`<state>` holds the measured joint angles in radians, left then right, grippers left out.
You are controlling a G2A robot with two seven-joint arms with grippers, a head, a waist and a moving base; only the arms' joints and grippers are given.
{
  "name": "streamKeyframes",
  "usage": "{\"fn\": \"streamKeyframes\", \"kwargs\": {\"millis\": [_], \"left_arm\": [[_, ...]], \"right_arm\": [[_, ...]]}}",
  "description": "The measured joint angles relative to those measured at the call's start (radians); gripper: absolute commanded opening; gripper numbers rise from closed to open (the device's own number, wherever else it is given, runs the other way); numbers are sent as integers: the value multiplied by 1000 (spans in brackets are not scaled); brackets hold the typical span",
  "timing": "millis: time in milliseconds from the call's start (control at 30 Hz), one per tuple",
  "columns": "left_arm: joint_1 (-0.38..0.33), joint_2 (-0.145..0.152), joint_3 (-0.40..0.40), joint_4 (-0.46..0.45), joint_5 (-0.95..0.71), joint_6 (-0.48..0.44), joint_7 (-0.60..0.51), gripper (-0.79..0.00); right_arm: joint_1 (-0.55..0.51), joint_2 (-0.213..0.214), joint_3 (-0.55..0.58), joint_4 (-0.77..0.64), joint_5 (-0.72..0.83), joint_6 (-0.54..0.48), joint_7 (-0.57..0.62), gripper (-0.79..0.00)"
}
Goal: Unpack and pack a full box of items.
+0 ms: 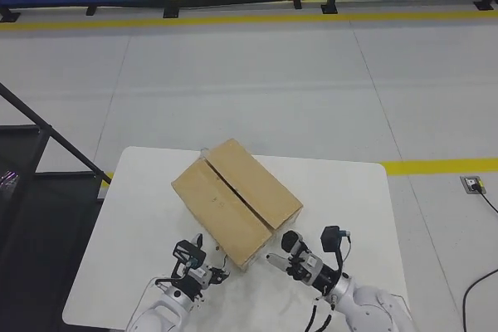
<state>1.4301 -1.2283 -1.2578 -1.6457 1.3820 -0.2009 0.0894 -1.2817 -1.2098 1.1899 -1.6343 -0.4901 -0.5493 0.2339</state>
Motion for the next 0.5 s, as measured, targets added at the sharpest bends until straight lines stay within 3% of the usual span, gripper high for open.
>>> {"fn": "streamKeyframes", "kwargs": {"millis": [233,500], "left_arm": [[21,5,-60,2,-60,-4,6,0],[61,13,-169,-24,-136,21,51,0]], "right_arm": [[-3,-1,-6,-11,4,-11,-7,0],[56,-9,-35,38,237,-6,97,0]]}}
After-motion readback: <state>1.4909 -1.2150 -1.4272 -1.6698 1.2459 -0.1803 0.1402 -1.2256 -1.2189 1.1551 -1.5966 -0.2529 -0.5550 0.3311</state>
